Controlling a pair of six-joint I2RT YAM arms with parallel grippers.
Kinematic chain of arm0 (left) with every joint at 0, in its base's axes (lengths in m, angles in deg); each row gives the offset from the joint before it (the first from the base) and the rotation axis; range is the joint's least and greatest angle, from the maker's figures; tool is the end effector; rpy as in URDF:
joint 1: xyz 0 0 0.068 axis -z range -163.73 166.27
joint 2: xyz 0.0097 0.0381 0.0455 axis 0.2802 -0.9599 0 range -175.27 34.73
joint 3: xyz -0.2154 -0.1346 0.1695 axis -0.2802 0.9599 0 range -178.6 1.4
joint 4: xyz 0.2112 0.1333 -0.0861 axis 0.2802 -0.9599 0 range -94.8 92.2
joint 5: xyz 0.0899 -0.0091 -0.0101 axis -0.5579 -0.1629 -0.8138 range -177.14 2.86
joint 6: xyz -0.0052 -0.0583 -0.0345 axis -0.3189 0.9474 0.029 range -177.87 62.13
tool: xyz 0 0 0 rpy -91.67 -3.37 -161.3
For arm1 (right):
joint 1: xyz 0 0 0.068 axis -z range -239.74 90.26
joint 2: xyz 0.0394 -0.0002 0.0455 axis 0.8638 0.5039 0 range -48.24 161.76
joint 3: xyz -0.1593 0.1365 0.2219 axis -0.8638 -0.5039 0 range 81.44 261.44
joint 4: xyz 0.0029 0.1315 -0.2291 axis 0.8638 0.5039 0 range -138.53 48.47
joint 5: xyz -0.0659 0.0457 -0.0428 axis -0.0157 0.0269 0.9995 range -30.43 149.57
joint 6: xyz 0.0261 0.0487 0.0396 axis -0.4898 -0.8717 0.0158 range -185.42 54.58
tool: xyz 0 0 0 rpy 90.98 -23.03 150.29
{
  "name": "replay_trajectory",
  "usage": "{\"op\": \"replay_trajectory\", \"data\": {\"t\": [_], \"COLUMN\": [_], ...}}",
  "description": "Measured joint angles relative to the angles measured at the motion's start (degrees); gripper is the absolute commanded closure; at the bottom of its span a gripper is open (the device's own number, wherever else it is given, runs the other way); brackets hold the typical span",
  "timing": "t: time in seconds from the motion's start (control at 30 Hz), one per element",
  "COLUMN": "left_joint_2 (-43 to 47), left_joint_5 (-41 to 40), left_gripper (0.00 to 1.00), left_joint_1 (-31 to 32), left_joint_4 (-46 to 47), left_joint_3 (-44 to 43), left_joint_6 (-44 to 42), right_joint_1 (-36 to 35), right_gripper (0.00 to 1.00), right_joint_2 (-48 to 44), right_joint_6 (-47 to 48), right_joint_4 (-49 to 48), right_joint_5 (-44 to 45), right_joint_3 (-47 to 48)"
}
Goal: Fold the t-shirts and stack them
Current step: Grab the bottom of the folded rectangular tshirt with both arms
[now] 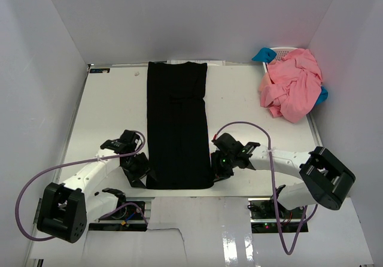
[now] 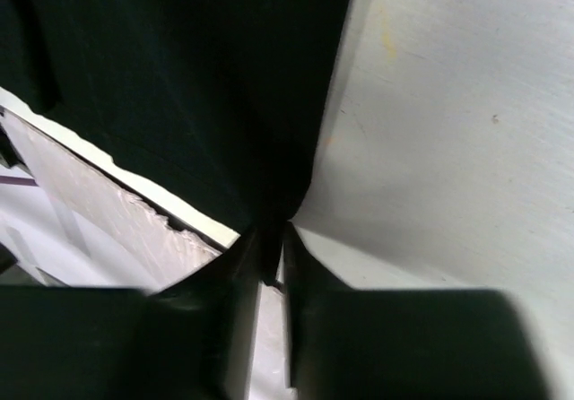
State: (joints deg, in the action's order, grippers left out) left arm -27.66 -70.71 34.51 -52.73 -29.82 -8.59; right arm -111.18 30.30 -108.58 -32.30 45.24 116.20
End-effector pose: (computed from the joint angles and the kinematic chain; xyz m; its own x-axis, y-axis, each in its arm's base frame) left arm 0.1223 -0.0567 0.1741 -0.8595 -0.4823 0.1696 -0.5105 0.8270 -0.2355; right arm 0.1421 0.1998 0.1670 -0.9648 -0.1472 -0.2179 -0.2397 0.8332 0.4983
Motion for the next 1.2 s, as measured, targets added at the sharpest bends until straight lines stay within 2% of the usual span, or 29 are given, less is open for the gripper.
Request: {"op": "replay_trajectory", "data": {"t": [0.07,0.23,0.4,0.47,0.73,0.93,0.97,1.03,1.07,1.17,1.2], "left_joint_2": [0.0,0.0,-0.4,-1.0,-2.7,-3.8,-3.8,-3.8,-3.8,-4.1,-4.4], "left_joint_5": [-0.3,-0.8,-1.1,-1.1,-2.3,-3.3,-3.5,-3.7,-3.8,-3.6,-3.3], "left_gripper": [0.35,0.38,0.49,0.51,0.48,0.50,0.52,0.64,0.83,0.98,0.99], "left_joint_1": [0.0,0.0,0.1,0.3,0.5,0.7,0.7,0.7,0.7,0.7,0.7], "left_joint_4": [0.1,0.2,0.3,0.7,1.2,1.3,1.3,1.6,1.9,3.7,4.2], "left_joint_3": [0.0,0.0,0.0,0.1,0.4,0.4,0.4,0.5,0.6,1.5,1.8], "left_joint_6": [0.2,0.3,0.8,0.9,0.8,0.9,0.9,1.2,1.5,1.7,1.8], "right_joint_1": [0.0,0.0,0.0,0.0,0.0,0.0,0.0,0.0,0.0,0.0,0.0], "right_gripper": [0.92,0.92,0.92,0.92,0.92,0.92,0.92,0.92,0.92,0.92,0.92], "right_joint_2": [0.3,0.6,0.6,0.6,0.6,0.6,0.6,0.5,0.5,0.1,-0.1], "right_joint_6": [0.0,-0.3,-0.3,-0.3,-0.3,-0.3,-0.3,-0.3,-0.3,-0.4,-0.4], "right_joint_4": [-0.5,-1.3,-1.4,-1.4,-1.4,-1.4,-1.4,-1.4,-1.4,-1.4,-1.4], "right_joint_5": [-0.4,-0.9,-1.0,-1.0,-1.3,-1.5,-1.5,-1.7,-1.7,-2.1,-2.2], "right_joint_3": [0.0,0.0,0.0,0.0,0.0,0.0,0.0,0.0,0.0,0.0,0.0]}}
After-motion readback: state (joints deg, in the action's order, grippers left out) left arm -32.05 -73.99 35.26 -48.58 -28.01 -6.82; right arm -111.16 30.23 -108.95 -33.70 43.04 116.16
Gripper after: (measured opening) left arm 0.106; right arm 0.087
